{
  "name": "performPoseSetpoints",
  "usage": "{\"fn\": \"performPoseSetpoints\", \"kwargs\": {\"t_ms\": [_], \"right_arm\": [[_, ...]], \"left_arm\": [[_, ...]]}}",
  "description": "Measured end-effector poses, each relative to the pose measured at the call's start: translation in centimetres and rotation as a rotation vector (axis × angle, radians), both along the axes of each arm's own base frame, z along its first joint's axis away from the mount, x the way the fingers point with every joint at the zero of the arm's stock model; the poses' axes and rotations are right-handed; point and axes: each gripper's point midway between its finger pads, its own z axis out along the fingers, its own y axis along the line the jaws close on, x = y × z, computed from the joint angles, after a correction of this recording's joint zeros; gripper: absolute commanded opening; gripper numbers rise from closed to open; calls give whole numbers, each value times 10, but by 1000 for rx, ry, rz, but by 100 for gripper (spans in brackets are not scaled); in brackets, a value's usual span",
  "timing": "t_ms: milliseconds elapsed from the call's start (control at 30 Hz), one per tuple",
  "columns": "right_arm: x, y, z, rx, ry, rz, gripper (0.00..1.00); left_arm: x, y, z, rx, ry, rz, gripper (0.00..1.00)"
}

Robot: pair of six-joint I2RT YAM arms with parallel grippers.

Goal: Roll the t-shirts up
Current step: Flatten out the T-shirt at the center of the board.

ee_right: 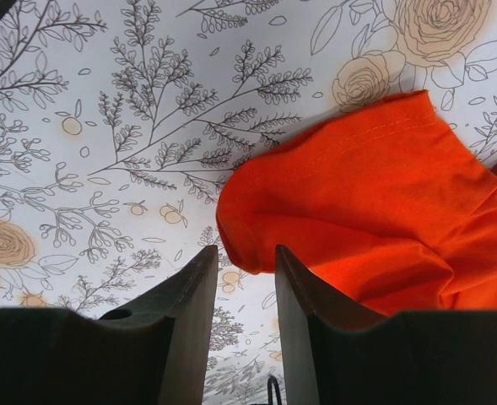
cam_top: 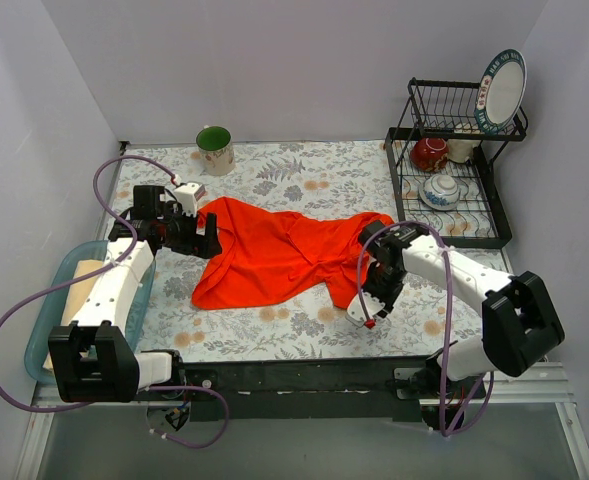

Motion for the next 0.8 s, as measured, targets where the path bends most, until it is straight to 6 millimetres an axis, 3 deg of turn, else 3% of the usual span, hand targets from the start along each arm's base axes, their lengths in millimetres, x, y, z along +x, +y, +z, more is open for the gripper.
{"fn": "performPoseSetpoints", "kwargs": {"t_ms": [367, 667, 767, 800], "right_arm": [[12, 4, -14, -17, -8, -3, 40], [19, 0, -14, -10, -18, -32, 18], [26, 7, -6, 12, -21, -34, 1], [30, 12, -2, 29, -25, -33, 1]], "left_arm": [[2, 11, 0, 1, 1, 36, 88], [3, 11, -1, 2, 2, 34, 88], [3, 11, -3, 4, 6, 30, 88], [3, 11, -4, 7, 6, 26, 88]]}}
